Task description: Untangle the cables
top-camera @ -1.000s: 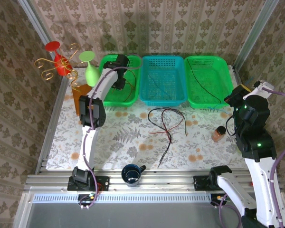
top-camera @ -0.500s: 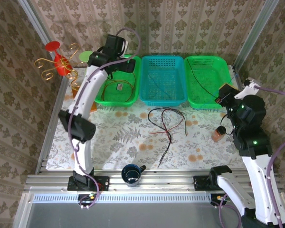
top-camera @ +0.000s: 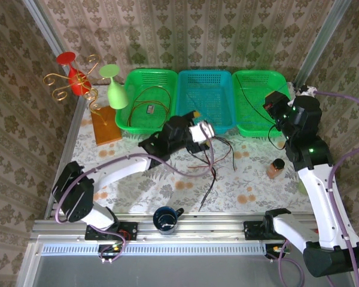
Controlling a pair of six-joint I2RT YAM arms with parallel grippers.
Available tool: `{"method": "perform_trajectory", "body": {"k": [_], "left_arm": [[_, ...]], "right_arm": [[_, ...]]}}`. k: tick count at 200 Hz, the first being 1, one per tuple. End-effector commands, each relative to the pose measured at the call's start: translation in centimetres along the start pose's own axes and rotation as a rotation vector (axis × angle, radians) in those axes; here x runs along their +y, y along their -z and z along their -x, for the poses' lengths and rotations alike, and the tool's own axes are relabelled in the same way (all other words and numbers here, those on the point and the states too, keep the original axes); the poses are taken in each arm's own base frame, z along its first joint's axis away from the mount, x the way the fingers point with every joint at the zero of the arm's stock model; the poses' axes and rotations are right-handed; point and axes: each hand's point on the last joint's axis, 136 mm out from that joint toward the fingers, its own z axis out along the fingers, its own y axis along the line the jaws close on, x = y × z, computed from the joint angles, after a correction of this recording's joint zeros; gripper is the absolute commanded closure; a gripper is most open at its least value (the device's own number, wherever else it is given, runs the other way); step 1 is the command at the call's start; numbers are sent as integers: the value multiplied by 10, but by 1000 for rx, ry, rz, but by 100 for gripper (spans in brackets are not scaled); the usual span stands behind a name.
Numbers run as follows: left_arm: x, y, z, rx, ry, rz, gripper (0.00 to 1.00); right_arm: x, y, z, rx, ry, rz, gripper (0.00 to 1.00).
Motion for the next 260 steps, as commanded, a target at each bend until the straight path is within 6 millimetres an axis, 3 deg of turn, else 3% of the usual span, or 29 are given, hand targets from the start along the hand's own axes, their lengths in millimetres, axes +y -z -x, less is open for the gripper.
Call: {"method": "perform_trajectory", "body": {"k": [1,36,113,171,203,223,246,260], "left_arm": [[15,8,79,-300,-272,164,5],[-12,-16,99,-316,-472,236,11],[-33,-44,145,-404,-542,258,30],[-48,-59,160,-425,-568,249,36],[-40,-71,162,-405,-518,292,55],[-38,-77,158,-381,-507,307,76],[-51,-76,144,-352,-508,280,95],[-59,-72,132,-320,-515,275,99]], "right_arm": [[12,6,4,-2,-84,24,100],[14,11,3,2,-120,34,100],[14,23,-1,10,-131,45,100],[17,25,-2,16,-135,58,100],[17,29,-1,13,-137,64,100],[18,32,3,-4,-120,65,100],[26,33,14,-38,-95,73,100],[34,32,21,-54,-75,86,100]]}}
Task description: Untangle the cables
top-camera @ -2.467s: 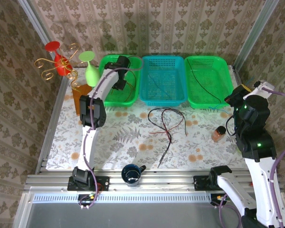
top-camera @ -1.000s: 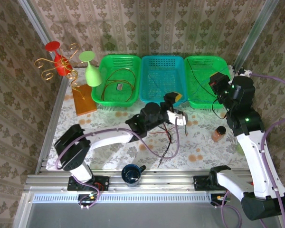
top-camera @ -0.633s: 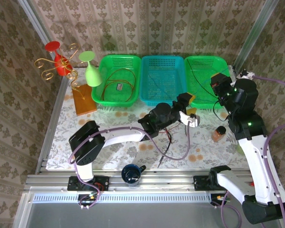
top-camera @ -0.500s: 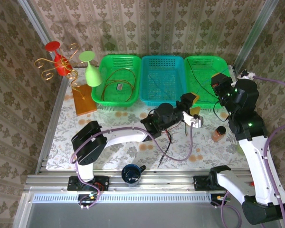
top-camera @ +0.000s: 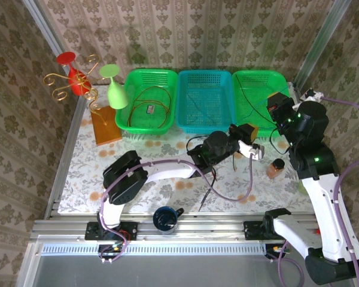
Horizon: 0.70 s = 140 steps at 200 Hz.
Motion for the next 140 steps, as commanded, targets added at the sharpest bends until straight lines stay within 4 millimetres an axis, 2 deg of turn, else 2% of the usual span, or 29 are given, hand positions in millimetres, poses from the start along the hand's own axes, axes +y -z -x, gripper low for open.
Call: {"method": "perform_trajectory", "body": {"k": [1,57,107,140], "left_arm": [[-5,13,-1,35,10,13,99],[-42,44,-7,92,-32,-65,100],[-63,53,-12,114,-22,-110,100],[-76,56,-16,135,-15,-128,100]], "right_arm": [[20,5,16,-47,41,32,100],[57,-7,38,-90,83,94,100],[90,-5,58,-139,114,155,100],[101,-1,67,-168,138,177,100]]}}
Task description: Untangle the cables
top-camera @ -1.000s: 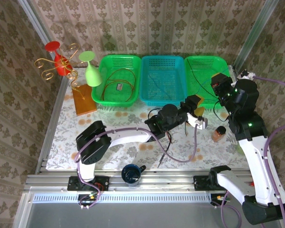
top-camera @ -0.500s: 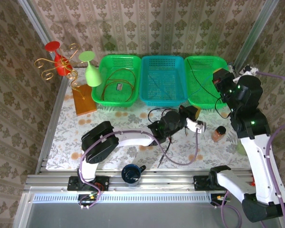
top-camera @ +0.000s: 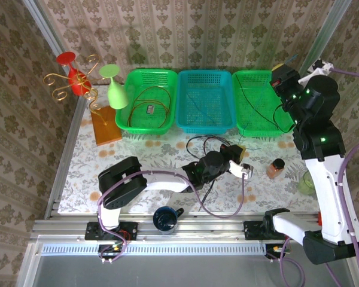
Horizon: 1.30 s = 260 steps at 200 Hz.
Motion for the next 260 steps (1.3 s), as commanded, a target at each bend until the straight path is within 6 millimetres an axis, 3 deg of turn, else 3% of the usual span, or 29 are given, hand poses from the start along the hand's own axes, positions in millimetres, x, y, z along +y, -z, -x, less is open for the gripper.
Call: {"method": "perform_trajectory", "body": {"k": [1,135,179,190,198,204,207,236,260], "left_arm": [[1,7,2,11,33,16,100],[-27,14,-16,85,94,-13,100],[-15,12,-10,64,95,7,100],[-2,11,-1,38,89,21,59],[5,10,4,24,72,28,38],[8,9,5,19,54,35,11],[9,10,7,15,46,38,2],[1,15,0,29,-4,22,0],[15,25,-14,101,35,88,0]], "right_arm": [[23,7,25,-87,38,57,100],[55,24,53,-167,106,125,100],[45,13,39,-118,88,107,100],[35,5,28,-86,58,95,100],[26,-1,20,-68,39,82,100],[20,-5,16,-59,31,72,100],[18,-7,14,-56,27,69,100],[0,-27,-2,-20,21,27,100],[-4,-45,-11,12,13,25,100]]}}
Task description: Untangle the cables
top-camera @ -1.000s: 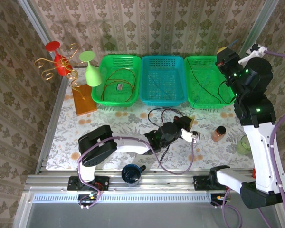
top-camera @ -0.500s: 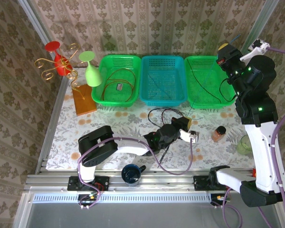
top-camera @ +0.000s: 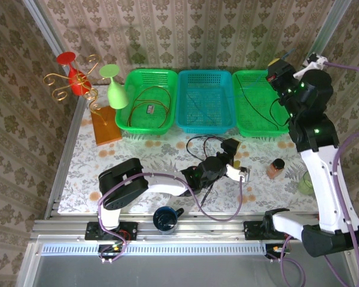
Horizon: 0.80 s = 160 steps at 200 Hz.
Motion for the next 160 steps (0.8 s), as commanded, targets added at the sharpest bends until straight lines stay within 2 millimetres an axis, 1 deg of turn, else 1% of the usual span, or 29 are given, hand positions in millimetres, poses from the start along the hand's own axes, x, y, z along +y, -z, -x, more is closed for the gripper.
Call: {"method": "perform_trajectory", "body": {"k": [1,19,33,43,51,54,58,80,93,100,107,113,115,117,134,146,160], "left_arm": [[34,15,-3,39,25,100,0],[56,23,-21,148,62,174,0],[75,34,-39,237,117,212,0],[86,43,-50,284,183,210,0],[88,51,-59,315,245,177,0],[93,54,-61,318,282,176,0],[91,56,-66,339,312,148,0],[104,74,-87,413,505,101,0],[107,85,-104,478,602,69,0],[110,90,-112,500,691,59,0],[108,95,-123,527,782,22,0],[110,99,-132,546,864,11,0],[111,100,-134,548,888,9,0],[111,101,-136,552,911,5,0],[115,110,-149,566,1044,17,0],[112,116,-157,576,1107,16,0],[107,124,-165,599,1174,4,0]], "right_arm": [[4,-15,-3,5,-27,32,100],[7,-27,-5,19,-23,39,100],[10,-35,-5,25,-18,42,100],[14,-39,-3,25,-12,51,100],[17,-41,-1,24,-7,56,100],[19,-41,-1,24,-3,59,100],[20,-42,0,23,-1,60,100],[29,-44,6,10,2,75,100],[37,-46,7,10,3,92,100],[43,-48,7,16,6,106,100],[48,-50,8,22,10,119,100],[56,-47,10,24,15,137,100],[52,-55,4,38,17,127,100],[51,-58,3,41,19,123,100],[55,-68,-1,53,32,124,100],[55,-78,-5,61,38,120,100],[52,-94,-16,87,41,107,100]]}}
